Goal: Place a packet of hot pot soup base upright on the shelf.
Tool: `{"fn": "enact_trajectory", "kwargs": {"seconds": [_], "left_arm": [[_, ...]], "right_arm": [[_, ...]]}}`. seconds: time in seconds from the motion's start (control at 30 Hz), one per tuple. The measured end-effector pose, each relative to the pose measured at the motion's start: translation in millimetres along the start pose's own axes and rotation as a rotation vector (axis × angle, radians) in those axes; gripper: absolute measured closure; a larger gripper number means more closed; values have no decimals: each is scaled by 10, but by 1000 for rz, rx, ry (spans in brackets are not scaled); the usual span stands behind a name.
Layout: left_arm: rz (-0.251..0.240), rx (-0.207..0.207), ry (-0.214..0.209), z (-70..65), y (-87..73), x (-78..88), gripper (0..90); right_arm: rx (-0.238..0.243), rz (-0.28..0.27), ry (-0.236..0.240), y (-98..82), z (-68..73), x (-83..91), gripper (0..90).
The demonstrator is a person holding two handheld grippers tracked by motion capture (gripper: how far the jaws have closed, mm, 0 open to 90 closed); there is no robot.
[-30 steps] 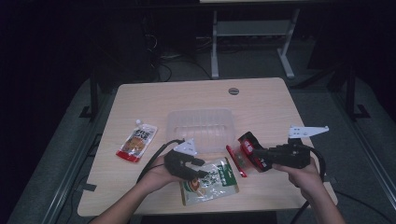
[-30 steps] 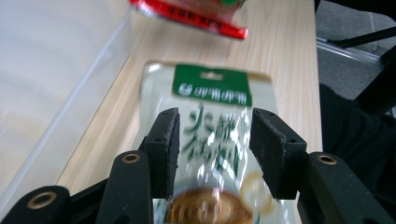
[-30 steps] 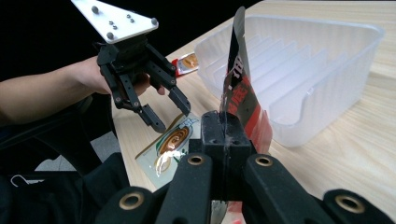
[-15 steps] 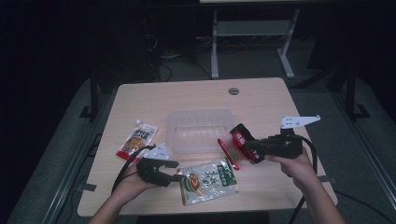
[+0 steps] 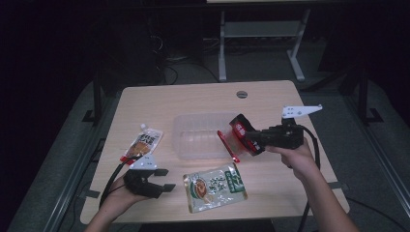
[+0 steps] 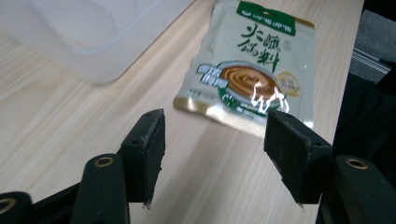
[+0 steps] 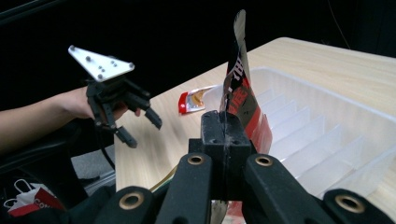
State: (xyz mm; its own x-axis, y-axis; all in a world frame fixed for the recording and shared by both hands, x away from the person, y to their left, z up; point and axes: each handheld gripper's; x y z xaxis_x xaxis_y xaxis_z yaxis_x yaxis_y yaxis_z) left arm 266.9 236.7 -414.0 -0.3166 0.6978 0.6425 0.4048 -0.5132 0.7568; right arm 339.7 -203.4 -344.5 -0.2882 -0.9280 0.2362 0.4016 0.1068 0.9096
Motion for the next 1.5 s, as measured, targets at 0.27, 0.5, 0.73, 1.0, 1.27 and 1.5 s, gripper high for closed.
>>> {"fn": "enact_trajectory", "kwargs": {"seconds": [0.27, 0.5, 0.73, 1.0, 1.27, 1.5], "left_arm": [[-3, 24, 30, 100, -174, 170, 364], [-5, 23, 42, 166, -192, 169, 353], [5, 24, 34, 172, -235, 143, 349], [16, 29, 27, 199, -259, 95, 349], [22, 33, 13, 188, -271, 59, 349], [35, 35, 1, 177, -280, 40, 349]], "right_arm": [[-4, -24, -28, 126, -140, -97, 900], [-10, -39, -72, 220, -277, -185, 900], [-29, -28, -106, 179, -392, -277, 900], [-32, -21, -120, 131, -433, -264, 900], [-31, -2, -130, 105, -435, -284, 900], [-36, 14, -135, 75, -438, -338, 899]]}}
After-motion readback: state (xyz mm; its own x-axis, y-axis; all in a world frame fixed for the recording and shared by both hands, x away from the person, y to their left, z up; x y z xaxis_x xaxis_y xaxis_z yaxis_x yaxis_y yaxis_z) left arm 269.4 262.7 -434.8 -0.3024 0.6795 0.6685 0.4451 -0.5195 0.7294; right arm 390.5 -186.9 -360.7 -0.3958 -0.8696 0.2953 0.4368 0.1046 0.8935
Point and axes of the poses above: each handheld gripper's, and its own axes: x roughly backward along the jaws, y roughly out of its top, z roughly to its left, and after that the axes turned 4 degrees about -z, right-handed
